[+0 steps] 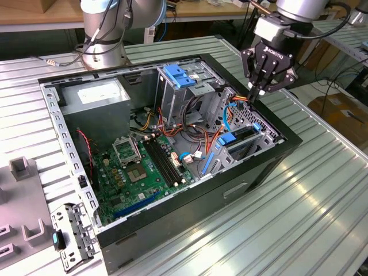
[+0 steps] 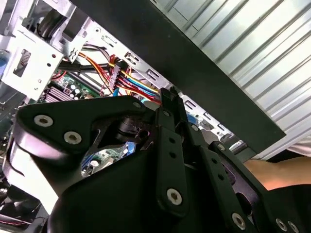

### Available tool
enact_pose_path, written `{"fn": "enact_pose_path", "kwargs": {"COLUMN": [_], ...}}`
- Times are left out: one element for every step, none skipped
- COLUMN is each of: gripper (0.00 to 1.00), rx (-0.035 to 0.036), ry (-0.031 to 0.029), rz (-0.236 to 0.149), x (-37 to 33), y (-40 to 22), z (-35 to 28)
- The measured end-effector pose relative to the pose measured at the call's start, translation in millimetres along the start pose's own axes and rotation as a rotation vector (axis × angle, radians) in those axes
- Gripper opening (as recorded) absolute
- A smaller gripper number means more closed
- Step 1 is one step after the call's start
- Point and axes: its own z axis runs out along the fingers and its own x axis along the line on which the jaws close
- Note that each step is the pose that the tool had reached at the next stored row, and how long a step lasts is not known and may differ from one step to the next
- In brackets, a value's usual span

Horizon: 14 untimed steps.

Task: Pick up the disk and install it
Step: 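Insert the first disk wire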

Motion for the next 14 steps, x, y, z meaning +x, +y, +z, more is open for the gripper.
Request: {"fn": "enact_pose_path", "kwargs": {"gripper": [0.17,0.17,0.17,0.17,0.17,0.17,0.17,0.17,0.17,0.17,0.17,0.17,0.17,0.17], "rx": [-0.0002,-0.0002,-0.0002,-0.0002,-0.0001,0.0015,0.0054,0.0084,0.012,0.0139,0.0162,0.0183,0.0196,0.0201], "ry": [-0.0001,0.0,-0.0001,-0.0002,-0.0001,0.0,0.0,0.0004,0.0009,0.001,0.0017,0.0019,0.0022,0.0024], "rz": [0.002,0.002,0.002,0.002,0.002,0.003,0.003,0.003,0.003,0.003,0.004,0.004,0.003,0.001], "x": [0.8,1.7,3.1,4.0,4.7,5.0,5.4,5.5,5.6,5.7,6.0,7.1,9.1,10.3], "y": [0.3,0.8,1.6,2.5,3.9,5.7,8.0,9.9,12.3,13.8,16.4,20.0,22.0,22.6], "z": [0.1,0.2,0.4,0.6,0.7,0.9,1.1,1.2,1.4,1.5,1.7,2.1,2.4,2.5]}}
